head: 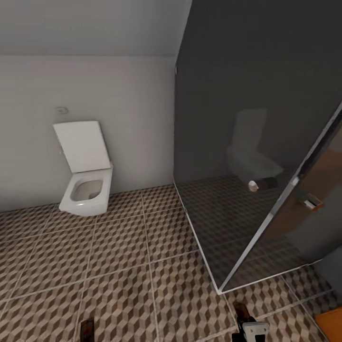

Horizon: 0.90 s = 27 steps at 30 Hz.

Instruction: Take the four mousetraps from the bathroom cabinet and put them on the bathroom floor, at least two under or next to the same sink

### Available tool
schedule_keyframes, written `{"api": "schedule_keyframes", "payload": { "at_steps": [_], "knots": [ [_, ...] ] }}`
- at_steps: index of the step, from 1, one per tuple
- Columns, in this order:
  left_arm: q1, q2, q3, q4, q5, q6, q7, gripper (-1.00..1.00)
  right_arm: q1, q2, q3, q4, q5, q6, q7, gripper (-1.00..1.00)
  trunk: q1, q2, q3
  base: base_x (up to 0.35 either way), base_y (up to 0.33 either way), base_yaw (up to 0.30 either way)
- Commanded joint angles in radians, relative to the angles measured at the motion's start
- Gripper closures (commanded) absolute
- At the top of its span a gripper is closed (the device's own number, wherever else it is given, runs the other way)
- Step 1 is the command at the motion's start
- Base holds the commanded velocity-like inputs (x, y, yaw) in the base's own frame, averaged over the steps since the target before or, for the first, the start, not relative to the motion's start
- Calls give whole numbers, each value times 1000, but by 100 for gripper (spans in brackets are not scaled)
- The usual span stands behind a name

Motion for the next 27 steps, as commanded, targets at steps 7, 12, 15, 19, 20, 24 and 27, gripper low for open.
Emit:
{"api": "schedule_keyframes", "payload": {
  "at_steps": [7,12,15,19,20,24,27],
  "knots": [
    [-1,-1,-7,2,-5,-1,10,100,0,1,-5,0,9,-3,-2,100,0,0,-1,0,0,286],
    [-1,-1,-7,2,-5,-1,10,100,0,1,-5,0,9,-3,-2,100,0,0,-1,0,0,286],
    [-1,-1,-7,2,-5,-1,10,100,0,1,-5,0,9,-3,-2,100,0,0,-1,0,0,286],
    [-1,-1,-7,2,-5,-1,10,100,0,1,-5,0,9,-3,-2,100,0,0,-1,0,0,286],
    [-1,-1,-7,2,-5,-1,10,100,0,1,-5,0,9,-3,-2,100,0,0,-1,0,0,286],
    [-1,-1,-7,2,-5,-1,10,100,0,1,-5,0,9,-3,-2,100,0,0,-1,0,0,285],
    [-1,-1,-7,2,-5,-1,10,100,0,1,-5,0,9,-3,-2,100,0,0,-1,0,0,286]
  ]
}}
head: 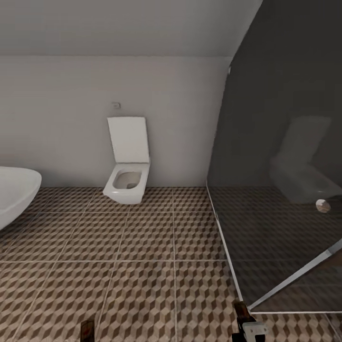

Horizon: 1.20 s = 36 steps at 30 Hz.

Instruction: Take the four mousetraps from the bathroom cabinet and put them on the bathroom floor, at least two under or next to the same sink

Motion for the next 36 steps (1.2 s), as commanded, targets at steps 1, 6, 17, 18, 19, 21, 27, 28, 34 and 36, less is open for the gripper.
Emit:
{"api": "schedule_keyframes", "payload": {
  "at_steps": [1,6,17,18,19,21,27,28,34,36],
  "knots": [
    [-1,-1,-7,2,-5,-1,10,100,0,1,-5,0,9,-3,-2,100,0,0,-1,0,0,286],
    [-1,-1,-7,2,-5,-1,10,100,0,1,-5,0,9,-3,-2,100,0,0,-1,0,0,286],
    [-1,-2,-7,2,-5,-1,10,100,0,1,-5,0,9,-3,-2,100,0,0,-1,0,0,286],
    [-1,-2,-7,2,-5,-1,10,100,0,1,-5,0,9,-3,-2,100,0,0,-1,0,0,286],
    [-1,-2,-7,2,-5,-1,10,100,0,1,-5,0,9,-3,-2,100,0,0,-1,0,0,286],
    [-1,-1,-7,2,-5,-1,10,100,0,1,-5,5,9,-3,-2,100,0,0,-1,0,0,286],
    [-1,-1,-7,2,-5,-1,10,100,0,1,-5,10,9,-3,-2,100,0,0,-1,0,0,286],
    [-1,-1,-7,2,-5,-1,10,100,0,1,-5,11,9,-3,-2,100,0,0,-1,0,0,286],
    [-1,-1,-7,2,-5,-1,10,100,0,1,-5,11,9,-3,-2,100,0,0,-1,0,0,286],
    [-1,-1,-7,2,-5,-1,10,100,0,1,-5,12,9,-3,-2,100,0,0,-1,0,0,286]
  ]
}}
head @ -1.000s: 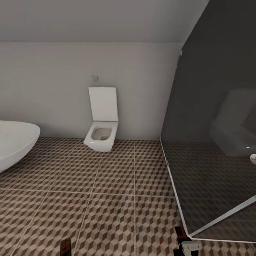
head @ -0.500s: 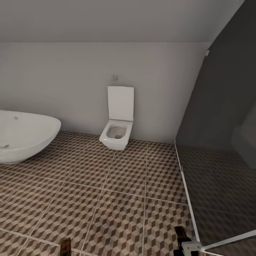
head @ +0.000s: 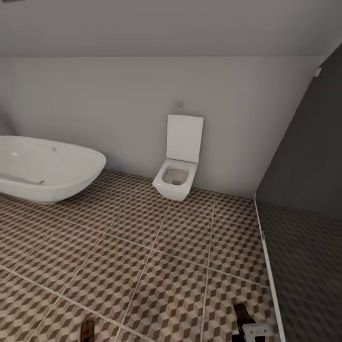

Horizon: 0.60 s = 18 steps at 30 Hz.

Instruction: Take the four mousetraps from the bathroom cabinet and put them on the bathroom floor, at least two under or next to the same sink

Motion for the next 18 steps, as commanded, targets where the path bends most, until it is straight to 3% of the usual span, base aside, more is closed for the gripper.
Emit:
{"api": "schedule_keyframes", "payload": {
  "at_steps": [1,18],
  "knots": [
    [-1,0,-7,2,-5,-1,10,100,0,1,-5,0,9,-3,-2,100,0,0,-1,0,0,286],
    [-1,-1,-7,2,-5,-1,10,100,0,1,-5,0,9,-3,-2,100,0,0,-1,0,0,286]
  ]
}}
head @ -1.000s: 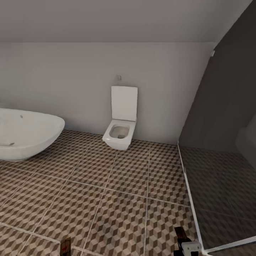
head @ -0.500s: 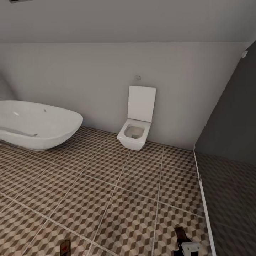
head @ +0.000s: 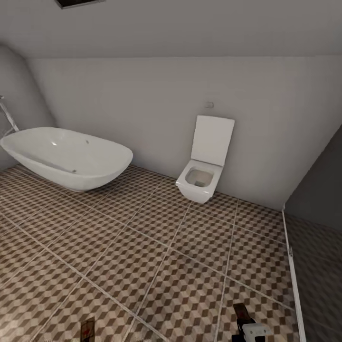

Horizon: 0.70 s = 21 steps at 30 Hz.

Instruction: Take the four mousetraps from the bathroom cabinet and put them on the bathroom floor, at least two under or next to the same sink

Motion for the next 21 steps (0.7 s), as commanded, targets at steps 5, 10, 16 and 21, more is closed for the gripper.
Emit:
{"api": "schedule_keyframes", "payload": {
  "at_steps": [5,10,16,21],
  "knots": [
    [-1,-1,-7,2,-5,-1,9,100,0,1,-5,0,9,-3,-2,100,0,0,-1,0,0,286],
    [-1,-1,-7,2,-5,-1,9,100,0,1,-5,0,9,-3,-2,100,0,0,-1,0,0,286],
    [-1,-1,-7,2,-5,-1,9,100,0,1,-5,0,9,-3,-2,100,0,0,-1,0,0,286],
    [-1,-1,-7,2,-5,-1,9,100,0,1,-5,0,9,-3,-2,100,0,0,-1,0,0,286]
  ]
}}
